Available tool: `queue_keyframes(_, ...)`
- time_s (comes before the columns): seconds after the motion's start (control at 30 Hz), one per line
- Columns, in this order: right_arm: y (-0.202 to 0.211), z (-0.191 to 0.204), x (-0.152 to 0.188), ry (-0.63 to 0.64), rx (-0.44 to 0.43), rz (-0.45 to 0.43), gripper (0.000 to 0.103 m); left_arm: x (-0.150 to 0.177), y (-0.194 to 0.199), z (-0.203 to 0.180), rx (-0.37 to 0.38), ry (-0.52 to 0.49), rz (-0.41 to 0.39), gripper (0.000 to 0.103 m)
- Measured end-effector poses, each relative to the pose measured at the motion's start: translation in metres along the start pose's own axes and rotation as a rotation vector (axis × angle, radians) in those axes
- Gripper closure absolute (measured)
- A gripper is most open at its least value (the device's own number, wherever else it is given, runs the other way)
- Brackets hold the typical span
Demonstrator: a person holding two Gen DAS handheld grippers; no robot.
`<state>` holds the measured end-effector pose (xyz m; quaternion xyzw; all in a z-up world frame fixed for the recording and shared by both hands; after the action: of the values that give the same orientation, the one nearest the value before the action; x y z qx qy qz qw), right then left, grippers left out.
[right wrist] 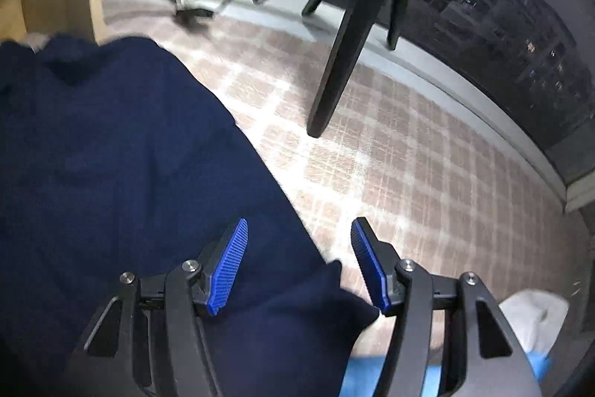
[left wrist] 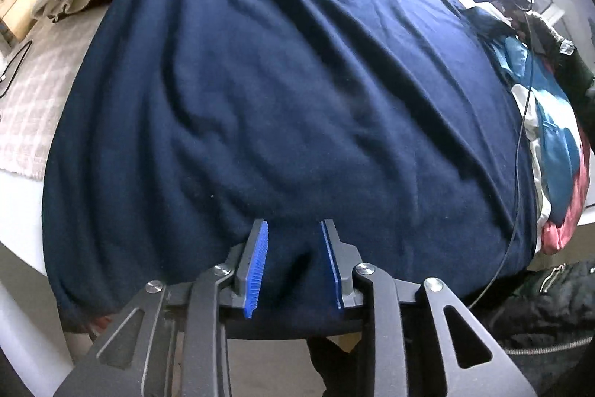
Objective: Fold clothes
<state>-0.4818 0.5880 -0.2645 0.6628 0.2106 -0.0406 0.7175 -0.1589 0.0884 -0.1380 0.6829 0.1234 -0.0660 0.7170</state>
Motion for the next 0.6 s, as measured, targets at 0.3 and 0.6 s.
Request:
queue_keyframes(0.3,-0.001,0.022,0.011,0.148,-0.042,0.020,0.102,-0.001,0.001,-0.007,-0.018,-0.004,0.029,0.065)
queue_keyframes(0.6,0.029,-0.007,0.004,0.185,0.239,-0.088,0.100,0.000,0.000,-0.011,-0.017,-0.033,0.037,0.059)
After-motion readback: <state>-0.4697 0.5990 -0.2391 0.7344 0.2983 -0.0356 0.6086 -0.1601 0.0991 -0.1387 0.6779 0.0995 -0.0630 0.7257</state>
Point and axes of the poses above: each gripper's, at about its wrist camera, not at the fingertips, and y roughly against the way its jaws point, z to its left, x to its underside, the point moved 4 cm from there along -y, roughly the way its jaws point, and after that the axes turned 13 degrees about -x, right-handed, at the moved point
